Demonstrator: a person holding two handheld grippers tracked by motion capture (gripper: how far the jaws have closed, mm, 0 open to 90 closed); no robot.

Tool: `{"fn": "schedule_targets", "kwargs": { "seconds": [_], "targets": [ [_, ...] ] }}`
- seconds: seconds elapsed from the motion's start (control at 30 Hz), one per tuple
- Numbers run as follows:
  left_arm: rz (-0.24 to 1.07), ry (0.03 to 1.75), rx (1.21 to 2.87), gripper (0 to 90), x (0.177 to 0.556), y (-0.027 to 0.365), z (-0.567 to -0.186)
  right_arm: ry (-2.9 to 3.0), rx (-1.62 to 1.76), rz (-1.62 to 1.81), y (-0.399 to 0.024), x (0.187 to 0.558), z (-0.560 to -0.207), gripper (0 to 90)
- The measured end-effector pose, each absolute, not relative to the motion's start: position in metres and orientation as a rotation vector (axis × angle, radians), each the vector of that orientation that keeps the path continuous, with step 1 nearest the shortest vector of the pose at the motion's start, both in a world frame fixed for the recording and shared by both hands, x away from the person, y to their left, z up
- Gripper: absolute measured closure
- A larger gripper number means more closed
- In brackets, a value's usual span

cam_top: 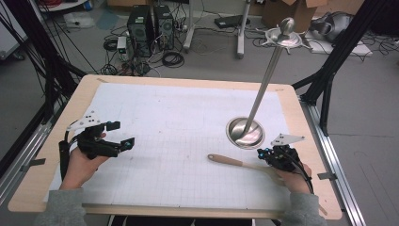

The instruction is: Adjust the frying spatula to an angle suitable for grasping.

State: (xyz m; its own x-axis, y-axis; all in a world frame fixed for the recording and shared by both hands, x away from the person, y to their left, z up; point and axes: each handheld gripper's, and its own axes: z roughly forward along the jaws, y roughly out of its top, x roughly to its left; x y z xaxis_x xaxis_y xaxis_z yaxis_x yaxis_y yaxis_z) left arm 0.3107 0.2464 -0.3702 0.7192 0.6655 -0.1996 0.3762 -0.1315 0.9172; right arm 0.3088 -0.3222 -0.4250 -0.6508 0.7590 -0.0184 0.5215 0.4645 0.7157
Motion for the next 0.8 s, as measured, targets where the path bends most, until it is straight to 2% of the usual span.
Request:
{"fn": "schedule_targets", "kwargs": {
  "seconds": [0.8],
  "targets": [
    [0.297,0.841,1.749,1.7,0.3121,0.2475,-0.3738,2.479,1.084,0.876,-0.3132,0.3012,-0.4341,90.0]
  ]
}}
